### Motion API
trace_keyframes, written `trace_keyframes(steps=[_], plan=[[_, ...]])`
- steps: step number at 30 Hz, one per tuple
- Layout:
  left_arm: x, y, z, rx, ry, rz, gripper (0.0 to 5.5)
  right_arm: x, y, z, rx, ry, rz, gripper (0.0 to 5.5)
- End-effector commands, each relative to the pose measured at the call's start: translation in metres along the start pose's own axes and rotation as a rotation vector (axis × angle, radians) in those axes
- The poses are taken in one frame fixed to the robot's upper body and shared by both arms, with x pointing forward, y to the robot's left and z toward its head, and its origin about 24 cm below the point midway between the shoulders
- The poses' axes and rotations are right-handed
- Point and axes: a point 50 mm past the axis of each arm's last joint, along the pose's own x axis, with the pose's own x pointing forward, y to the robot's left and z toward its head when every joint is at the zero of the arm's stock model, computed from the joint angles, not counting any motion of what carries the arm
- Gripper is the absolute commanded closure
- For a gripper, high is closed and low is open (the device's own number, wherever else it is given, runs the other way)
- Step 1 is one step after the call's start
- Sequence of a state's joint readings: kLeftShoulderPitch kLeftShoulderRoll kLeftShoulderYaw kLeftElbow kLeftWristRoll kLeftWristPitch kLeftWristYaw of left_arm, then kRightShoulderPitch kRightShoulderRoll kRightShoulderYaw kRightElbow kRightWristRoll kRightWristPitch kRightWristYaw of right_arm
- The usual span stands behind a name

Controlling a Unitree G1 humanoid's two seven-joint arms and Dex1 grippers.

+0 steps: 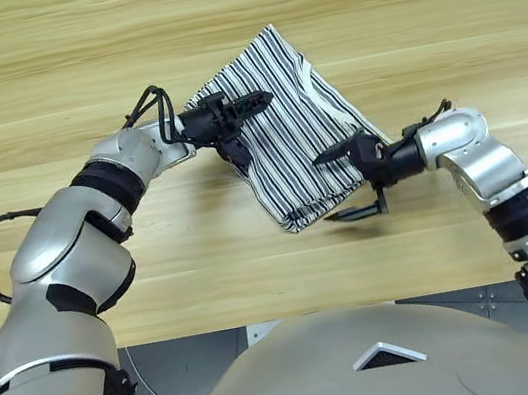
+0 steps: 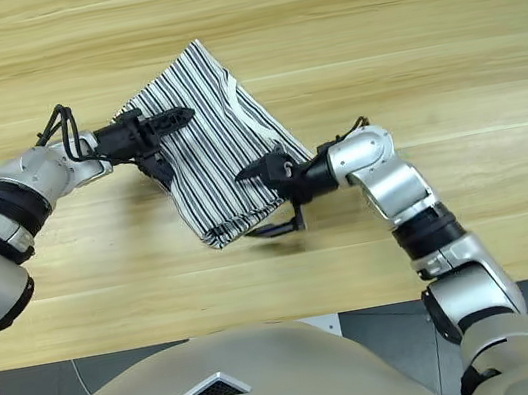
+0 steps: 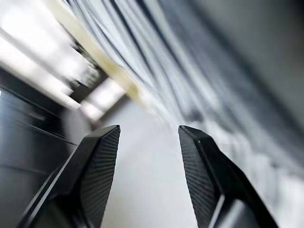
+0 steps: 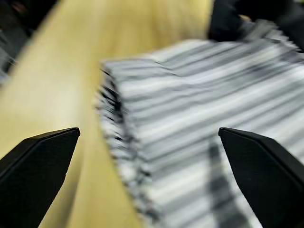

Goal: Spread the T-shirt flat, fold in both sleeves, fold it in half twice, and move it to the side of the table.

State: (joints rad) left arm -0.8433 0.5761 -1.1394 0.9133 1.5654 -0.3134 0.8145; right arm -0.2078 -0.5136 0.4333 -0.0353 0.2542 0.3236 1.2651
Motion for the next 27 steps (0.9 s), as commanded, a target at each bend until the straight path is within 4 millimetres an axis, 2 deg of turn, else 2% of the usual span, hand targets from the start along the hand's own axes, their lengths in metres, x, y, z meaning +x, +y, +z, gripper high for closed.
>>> trace_keyframes(steps=[1, 3, 5, 7, 9, 10, 13, 17, 22, 25, 27], plan=[[-0.004, 0.007, -0.017, 0.139, -0.024, 0.149, 3.2, -0.001, 0.003, 0.022, 0.093, -0.105, -0.012, 0.05], [-0.007, 0.016, -0.033, 0.119, 0.035, 0.227, 3.2, -0.015, -0.008, 0.04, 0.104, -0.177, -0.068, 0.05], [-0.013, 0.03, -0.057, 0.007, 0.158, 0.301, 3.2, -0.037, -0.023, 0.061, 0.113, -0.266, -0.141, 0.05], [-0.026, 0.058, -0.092, -0.095, 0.242, 0.378, 3.2, -0.053, -0.035, 0.074, 0.1, -0.304, -0.215, 0.05], [-0.03, 0.072, -0.098, -0.216, 0.262, 0.375, 3.2, -0.062, -0.045, 0.076, 0.062, -0.283, -0.289, 0.05], [-0.027, 0.069, -0.088, -0.349, 0.261, 0.325, 3.2, -0.063, -0.05, 0.075, 0.035, -0.259, -0.329, 0.05], [-0.02, 0.056, -0.036, -0.755, 0.193, 0.162, 3.2, -0.059, -0.066, 0.063, -0.012, -0.188, -0.432, 0.05], [-0.023, 0.042, 0.019, -0.985, 0.077, -0.105, 3.2, -0.041, -0.08, 0.037, -0.003, -0.113, -0.467, 0.05], [-0.03, 0.029, 0.057, -1.082, 0.021, -0.308, 3.2, -0.03, -0.091, -0.003, -0.027, 0.064, -0.511, 0.05], [-0.033, 0.023, 0.072, -1.077, 0.005, -0.362, 3.2, -0.036, -0.094, -0.032, -0.115, 0.289, -0.556, 0.05], [-0.035, 0.017, 0.089, -1.003, -0.043, -0.412, 3.2, -0.043, -0.09, -0.048, -0.148, 0.385, -0.552, 0.05]])
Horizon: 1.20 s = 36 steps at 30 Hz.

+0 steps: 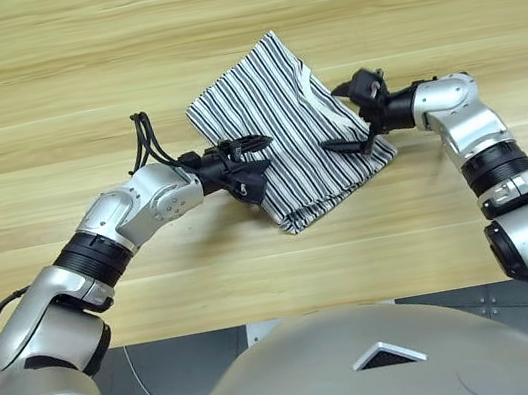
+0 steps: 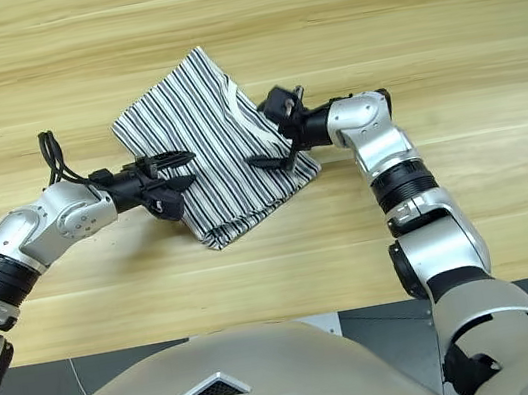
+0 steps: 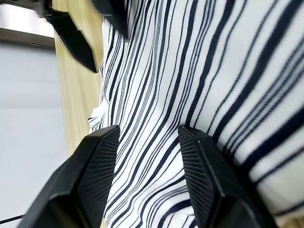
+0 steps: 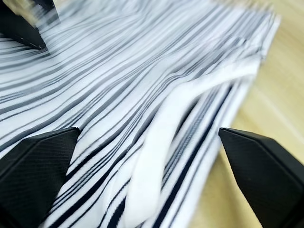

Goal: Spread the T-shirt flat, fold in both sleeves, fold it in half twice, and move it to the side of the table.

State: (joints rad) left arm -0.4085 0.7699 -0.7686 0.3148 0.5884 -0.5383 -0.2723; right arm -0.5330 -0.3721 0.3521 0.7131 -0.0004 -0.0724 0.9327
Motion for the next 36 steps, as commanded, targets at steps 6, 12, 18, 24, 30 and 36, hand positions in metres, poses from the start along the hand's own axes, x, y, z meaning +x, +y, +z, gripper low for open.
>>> trace_keyframes(steps=[6, 12, 18, 24, 30, 36], plan=[[0.001, -0.038, 0.009, 0.277, -0.042, -0.118, 3.2, -0.03, 0.034, -0.044, -0.106, 0.207, 0.293, 0.05], [0.002, 0.0, 0.021, 0.323, -0.097, 0.065, 3.2, -0.043, 0.086, -0.019, 0.049, 0.066, 0.566, 0.05], [-0.004, -0.008, 0.029, 0.342, -0.134, 0.033, 3.2, -0.039, 0.088, -0.01, 0.099, 0.025, 0.466, 0.05], [-0.01, -0.008, 0.028, 0.324, -0.107, 0.031, 3.2, -0.056, 0.057, -0.002, 0.031, 0.06, 0.344, 0.05], [-0.013, -0.017, 0.027, 0.277, -0.094, -0.007, 3.2, -0.092, 0.03, 0.022, -0.065, 0.055, 0.339, 0.05], [-0.022, 0.031, 0.04, 0.028, -0.132, 0.207, 3.2, -0.108, 0.019, 0.042, -0.075, -0.017, 0.356, 0.05]])
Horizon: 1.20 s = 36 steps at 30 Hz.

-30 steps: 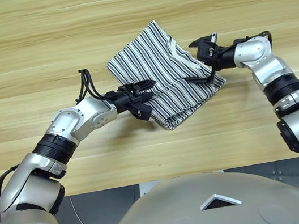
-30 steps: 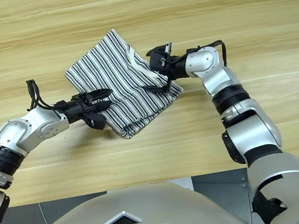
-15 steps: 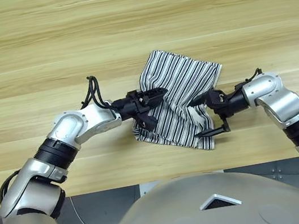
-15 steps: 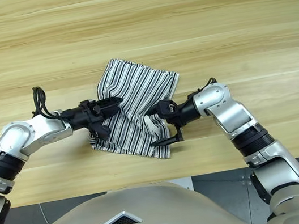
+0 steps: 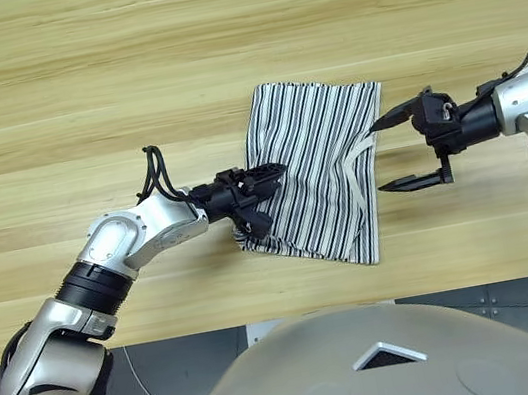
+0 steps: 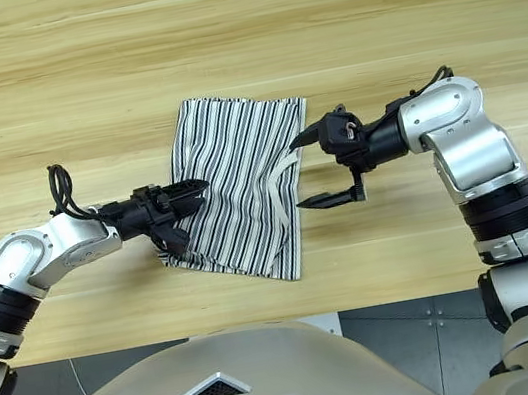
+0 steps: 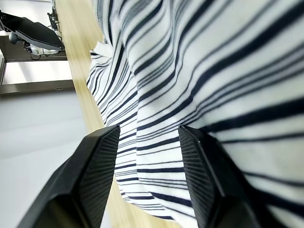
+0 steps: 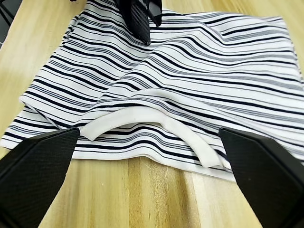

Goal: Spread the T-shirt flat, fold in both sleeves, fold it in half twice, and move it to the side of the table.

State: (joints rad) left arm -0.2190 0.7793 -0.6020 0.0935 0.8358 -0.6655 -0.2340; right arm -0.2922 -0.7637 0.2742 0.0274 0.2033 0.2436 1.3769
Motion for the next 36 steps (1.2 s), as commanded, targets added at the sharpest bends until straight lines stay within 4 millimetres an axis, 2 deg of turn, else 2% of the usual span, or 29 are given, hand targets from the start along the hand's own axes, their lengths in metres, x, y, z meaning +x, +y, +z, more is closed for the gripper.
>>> trace_keyframes(steps=[1, 3, 4, 5, 7, 8, 9, 11, 14, 16, 20, 23, 25, 29, 36], plan=[[-0.014, 0.07, -0.003, -0.253, -0.028, 0.287, 3.2, -0.02, -0.002, 0.022, -0.024, -0.097, 0.011, 0.05], [-0.043, 0.123, -0.012, -0.456, -0.104, 0.484, 3.2, -0.029, 0.005, 0.026, -0.028, -0.135, 0.037, 0.05], [-0.054, 0.136, -0.014, -0.537, -0.178, 0.531, 3.2, -0.032, 0.009, 0.025, -0.027, -0.14, 0.045, 0.05], [-0.063, 0.14, -0.022, -0.584, -0.189, 0.534, 3.2, -0.034, 0.012, 0.022, -0.022, -0.139, 0.051, 0.05], [-0.073, 0.127, -0.043, -0.634, -0.134, 0.435, 3.2, -0.037, 0.015, 0.017, -0.006, -0.139, 0.047, 0.05], [-0.08, 0.112, -0.055, -0.644, -0.075, 0.369, 3.02, -0.038, 0.017, 0.013, 0.003, -0.133, 0.035, 0.0], [-0.087, 0.099, -0.063, -0.619, -0.016, 0.313, 2.89, -0.038, 0.019, 0.008, 0.01, -0.123, 0.021, 0.0], [-0.109, 0.068, -0.079, -0.446, 0.162, 0.147, 2.61, -0.037, 0.026, -0.003, -0.036, -0.06, -0.064, 0.0], [-0.139, 0.031, -0.089, -0.145, 0.329, -0.14, 2.18, -0.025, 0.044, -0.015, -0.233, 0.044, -0.122, 0.0], [-0.147, 0.014, -0.087, -0.081, 0.296, -0.261, 2.14, -0.01, 0.063, -0.022, -0.486, 0.126, -0.049, 0.0], [-0.133, -0.006, -0.071, -0.018, 0.145, -0.346, 2.14, 0.015, 0.078, -0.02, -0.825, 0.066, -0.015, 0.0], [-0.112, -0.031, -0.041, -0.007, -0.089, -0.384, 2.14, 0.026, 0.082, -0.024, -1.061, 0.009, -0.019, 0.0], [-0.104, -0.044, -0.031, -0.047, -0.164, -0.383, 2.14, 0.031, 0.085, -0.029, -1.177, -0.03, -0.008, 0.0], [-0.1, -0.065, -0.02, -0.112, -0.229, -0.412, 2.14, 0.034, 0.087, -0.043, -1.283, -0.068, 0.012, 0.0], [-0.08, -0.064, -0.013, -0.118, -0.288, -0.33, 2.14, 0.047, 0.095, -0.053, -1.281, -0.131, 0.003, 0.0]])
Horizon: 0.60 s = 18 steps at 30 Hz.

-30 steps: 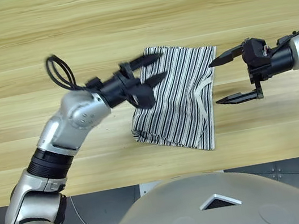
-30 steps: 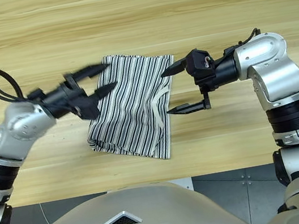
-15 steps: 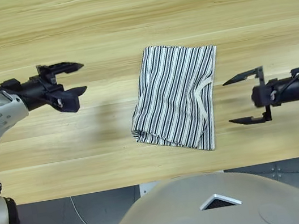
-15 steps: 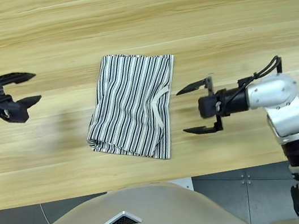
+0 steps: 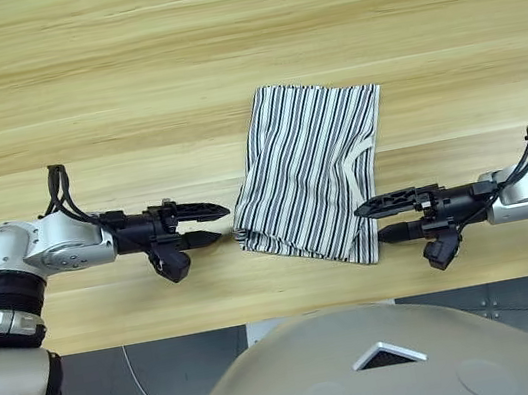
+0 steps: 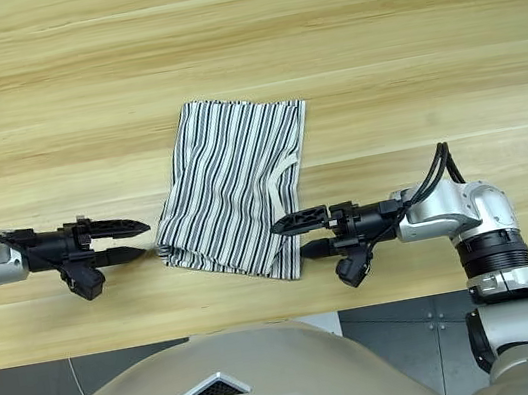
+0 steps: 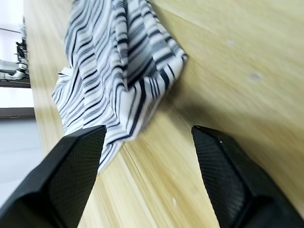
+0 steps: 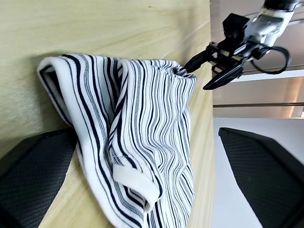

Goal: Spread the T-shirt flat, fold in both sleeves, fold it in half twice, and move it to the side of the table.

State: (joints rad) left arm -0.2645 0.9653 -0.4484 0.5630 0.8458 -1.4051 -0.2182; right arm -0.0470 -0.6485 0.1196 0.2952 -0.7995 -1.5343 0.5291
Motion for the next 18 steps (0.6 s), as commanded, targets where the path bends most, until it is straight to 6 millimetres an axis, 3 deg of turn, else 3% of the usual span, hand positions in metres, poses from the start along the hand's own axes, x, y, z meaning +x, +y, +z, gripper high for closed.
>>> trace_keyframes(steps=[1, 9, 18], plan=[[0.021, -0.019, 0.006, -0.036, -0.054, -0.106, 2.14, 0.009, 0.021, 0.004, 0.055, -0.011, 0.099, 0.0], [0.04, -0.016, 0.011, -0.044, -0.123, -0.063, 2.14, 0.019, 0.028, 0.003, 0.086, -0.012, 0.081, 0.0], [0.04, -0.015, 0.01, -0.058, -0.117, -0.053, 2.14, 0.029, 0.032, 0.003, 0.104, -0.035, 0.099, 0.0]])
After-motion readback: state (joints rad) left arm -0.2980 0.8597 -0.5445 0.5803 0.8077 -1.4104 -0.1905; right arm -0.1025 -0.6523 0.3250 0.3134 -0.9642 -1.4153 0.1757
